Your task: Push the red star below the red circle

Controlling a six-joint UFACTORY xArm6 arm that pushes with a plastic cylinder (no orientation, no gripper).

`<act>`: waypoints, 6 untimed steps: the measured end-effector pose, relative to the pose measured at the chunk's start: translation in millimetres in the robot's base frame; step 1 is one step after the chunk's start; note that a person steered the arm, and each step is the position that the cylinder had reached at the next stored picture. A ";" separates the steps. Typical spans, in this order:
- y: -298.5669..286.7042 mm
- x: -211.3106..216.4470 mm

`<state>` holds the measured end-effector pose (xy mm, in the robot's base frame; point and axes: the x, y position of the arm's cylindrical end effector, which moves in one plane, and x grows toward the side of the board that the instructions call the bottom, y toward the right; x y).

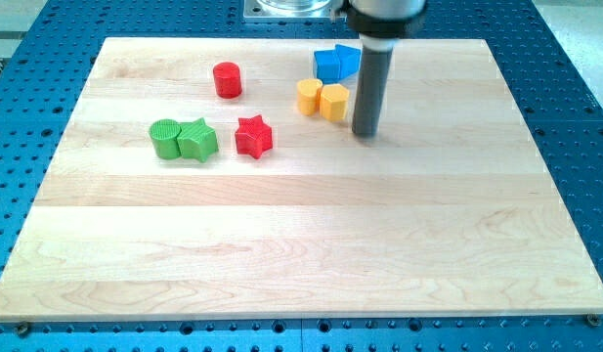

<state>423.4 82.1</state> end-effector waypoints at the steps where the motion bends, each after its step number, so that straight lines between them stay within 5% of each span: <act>1: -75.8 29.6; 3: -144.5 -4.9; 4: -143.4 17.1; 6: -162.0 -77.0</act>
